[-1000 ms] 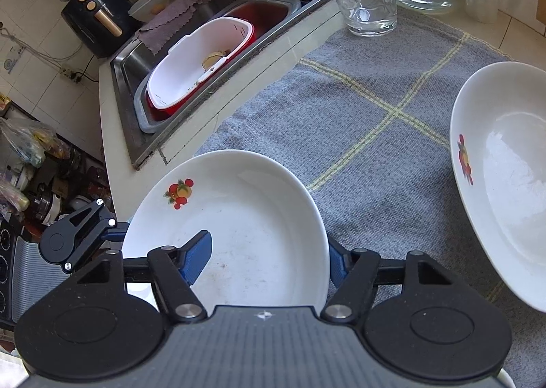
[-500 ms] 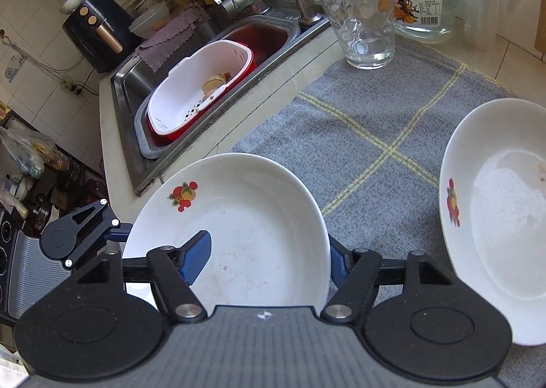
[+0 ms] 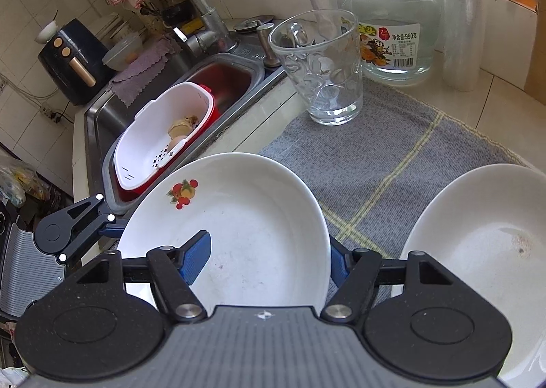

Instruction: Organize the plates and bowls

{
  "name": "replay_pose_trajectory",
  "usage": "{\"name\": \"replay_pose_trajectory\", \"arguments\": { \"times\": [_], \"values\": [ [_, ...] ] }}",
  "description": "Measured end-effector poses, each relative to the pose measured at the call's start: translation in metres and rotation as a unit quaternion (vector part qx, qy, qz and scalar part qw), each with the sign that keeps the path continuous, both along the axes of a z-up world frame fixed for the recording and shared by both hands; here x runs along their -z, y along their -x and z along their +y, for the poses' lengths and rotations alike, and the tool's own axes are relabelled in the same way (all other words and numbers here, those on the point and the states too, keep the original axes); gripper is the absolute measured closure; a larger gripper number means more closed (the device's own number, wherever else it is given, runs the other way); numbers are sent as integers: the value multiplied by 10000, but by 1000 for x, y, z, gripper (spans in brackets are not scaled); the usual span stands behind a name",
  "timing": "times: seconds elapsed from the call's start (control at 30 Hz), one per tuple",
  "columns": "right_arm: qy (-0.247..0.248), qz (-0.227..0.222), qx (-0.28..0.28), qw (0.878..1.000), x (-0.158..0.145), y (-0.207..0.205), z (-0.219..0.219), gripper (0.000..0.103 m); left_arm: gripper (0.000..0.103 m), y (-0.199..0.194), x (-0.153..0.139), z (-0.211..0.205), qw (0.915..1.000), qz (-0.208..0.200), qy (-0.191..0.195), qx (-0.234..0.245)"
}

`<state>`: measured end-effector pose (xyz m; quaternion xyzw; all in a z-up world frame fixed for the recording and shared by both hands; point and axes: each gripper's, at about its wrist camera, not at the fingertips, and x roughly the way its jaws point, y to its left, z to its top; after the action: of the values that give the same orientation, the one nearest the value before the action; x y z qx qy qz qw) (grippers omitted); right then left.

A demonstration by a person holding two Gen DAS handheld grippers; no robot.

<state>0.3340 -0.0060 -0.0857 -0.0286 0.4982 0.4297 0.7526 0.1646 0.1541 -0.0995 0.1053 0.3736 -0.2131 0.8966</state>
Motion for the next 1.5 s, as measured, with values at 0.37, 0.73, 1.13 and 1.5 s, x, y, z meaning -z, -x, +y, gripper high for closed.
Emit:
{"name": "replay_pose_trajectory", "arguments": {
  "times": [0.37,0.73,1.13,1.5],
  "values": [
    [75,42,164,9998,13,-17,3,28,1,-20,7,1,9999,38,-54,76],
    [176,42,118,9998,18,-13,11,12,1,-21,11,-3,9998,92,-132,119],
    [284,-557,180,9979,-4,24,-6,0,1,5,-3,10,9991,1,-51,-426],
    [456,-1604,546,9845,-26,99,-34,0,1,43,-35,-10,9945,-344,315,-936]
  ]
}}
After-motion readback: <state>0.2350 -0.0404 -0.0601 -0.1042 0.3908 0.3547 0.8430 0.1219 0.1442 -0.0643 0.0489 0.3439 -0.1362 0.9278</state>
